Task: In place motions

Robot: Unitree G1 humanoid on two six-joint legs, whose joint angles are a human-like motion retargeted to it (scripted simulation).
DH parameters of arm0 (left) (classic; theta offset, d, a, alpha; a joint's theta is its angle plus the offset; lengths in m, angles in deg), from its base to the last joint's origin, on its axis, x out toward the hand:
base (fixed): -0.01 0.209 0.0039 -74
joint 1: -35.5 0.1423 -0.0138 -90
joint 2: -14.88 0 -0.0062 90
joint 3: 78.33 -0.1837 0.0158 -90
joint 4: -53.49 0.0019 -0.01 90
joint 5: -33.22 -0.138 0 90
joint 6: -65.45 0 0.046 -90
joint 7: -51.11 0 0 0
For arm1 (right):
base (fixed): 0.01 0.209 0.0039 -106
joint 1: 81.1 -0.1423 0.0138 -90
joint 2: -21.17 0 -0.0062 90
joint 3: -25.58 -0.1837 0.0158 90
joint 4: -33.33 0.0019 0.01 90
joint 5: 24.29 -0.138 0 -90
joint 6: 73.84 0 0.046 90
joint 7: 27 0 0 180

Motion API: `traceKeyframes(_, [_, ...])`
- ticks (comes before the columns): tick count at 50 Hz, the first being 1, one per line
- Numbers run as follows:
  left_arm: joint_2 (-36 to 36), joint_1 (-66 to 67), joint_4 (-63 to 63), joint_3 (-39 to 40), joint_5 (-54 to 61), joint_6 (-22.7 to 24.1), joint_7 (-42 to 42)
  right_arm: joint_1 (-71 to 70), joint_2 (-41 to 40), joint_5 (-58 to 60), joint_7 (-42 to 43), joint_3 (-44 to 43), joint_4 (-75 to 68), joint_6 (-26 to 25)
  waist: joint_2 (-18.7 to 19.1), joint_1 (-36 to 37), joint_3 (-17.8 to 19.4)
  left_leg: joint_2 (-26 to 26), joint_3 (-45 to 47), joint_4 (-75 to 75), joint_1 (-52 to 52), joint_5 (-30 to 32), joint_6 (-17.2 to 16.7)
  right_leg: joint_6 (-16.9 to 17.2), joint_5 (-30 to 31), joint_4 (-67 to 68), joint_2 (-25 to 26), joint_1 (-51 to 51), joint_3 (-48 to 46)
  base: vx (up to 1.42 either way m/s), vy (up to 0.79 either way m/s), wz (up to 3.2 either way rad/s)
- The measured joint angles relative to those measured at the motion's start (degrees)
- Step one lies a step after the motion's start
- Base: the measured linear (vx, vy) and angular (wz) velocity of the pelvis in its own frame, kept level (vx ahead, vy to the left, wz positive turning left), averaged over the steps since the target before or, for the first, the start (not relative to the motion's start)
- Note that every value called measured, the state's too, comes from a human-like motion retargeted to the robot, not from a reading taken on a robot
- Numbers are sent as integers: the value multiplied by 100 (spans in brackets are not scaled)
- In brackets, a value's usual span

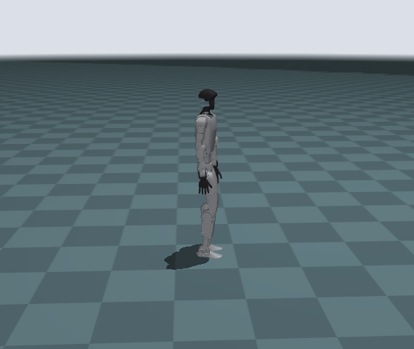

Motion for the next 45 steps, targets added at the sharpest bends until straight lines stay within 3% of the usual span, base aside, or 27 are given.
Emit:
traceKeyframes(5, [39, -23, -115, 132, 120, -23, -21, -92, 7, -123, -151, 184, 61, -7, 52, -379, 58, 271, 655, 54, 42, -275, -42, -135, -325, -14, 48, -230, 60, -21, -6, -204])
traceKeyframes(10, [-6, 72, -264, 479, 172, -24, -3, -289, 94, -259, -63, 343, 17, -33, 149, 70, -32, 585, 2124, -81, 232, -570, -288, -44, -851, -56, -541, 74, -2334, -25, -6, -383])
traceKeyframes(13, [-41, 191, -364, 674, 158, -3, 27, -437, 146, -387, -26, 342, -54, -97, 124, 434, -95, 623, 3450, -222, 542, -718, -530, 58, -890, -13, -731, 315, -3696, -17, -6, -396])
traceKeyframes(15, [-53, 279, -383, 821, 157, 3, 53, -521, 156, -450, 7, 314, -57, -121, 53, 594, -104, 552, 4063, -300, 735, -791, -671, 165, -738, -45, -770, 358, -3963, -13, -13, -342])
traceKeyframes(18, [-30, 375, -332, 977, 179, -11, 55, -556, 121, -529, 32, 231, 40, -106, -63, 478, -88, 459, 4179, -286, 852, -854, -781, 189, 397, -165, -824, 182, -3391, -7, -20, -213])
traceKeyframes(20, [22, 414, -263, 974, 180, -30, 54, -505, 106, -620, 53, 135, 137, -66, -55, 226, -125, 506, 4302, -233, 907, -875, -857, 49, 425, -285, -693, 81, -3013, -3, -23, -115])
traceKeyframes(30, [34, -78, -464, 776, 96, -57, 52, -152, 285, -930, 335, -426, -440, -117, 264, -696, -216, 817, 4479, -173, 901, -740, -1073, 120, 268, -256, -421, -49, -2790, -4, -19, -20])
traceKeyframes(33, [13, -124, -659, 802, 146, -16, 82, -62, 303, -1066, 379, -495, -797, -167, 211, -747, -242, 937, 4568, 37, 1000, -685, -1160, 98, 162, -231, -410, -43, -2659, 3, -23, -18])
traceKeyframes(36, [19, -42, -779, 835, 193, 2, 74, 76, 279, -1087, 326, -499, -1003, -195, -110, -670, -397, 1085, 4502, 707, 1078, -325, -942, 78, 87, -201, -661, -32, -2460, 13, -24, -45])
traceKeyframes(38, [46, 63, -836, 894, 210, 2, 44, 129, 230, -973, 251, -468, -1035, -235, -496, -567, -524, 1187, 4310, 1448, 1008, -101, -470, 81, 60, -144, -1017, -52, -2245, 12, -26, -84])
traceKeyframes(40, [82, 183, -858, 949, 246, 3, 34, 151, 173, -774, 179, -423, -975, -246, -810, -430, -585, 1399, 3684, 2431, 677, -206, 21, 74, 39, -77, -1268, -82, -1962, 10, -25, -109])
traceKeyframes(42, [87, 245, -791, 1005, 295, -6, 48, 125, 144, -612, 144, -311, -836, -236, -860, -259, -504, 1464, 2595, 3115, 144, -388, -32, 7, 76, -108, -1193, -62, -1712, 5, -20, -136])
traceKeyframes(45, [13, 269, -610, 1151, 330, -5, 91, 15, 131, -414, 129, -145, -560, -191, -852, 64, -265, 820, 974, 3248, -512, -513, -143, -139, 191, -211, -993, 3, -1277, -2, -6, -162])
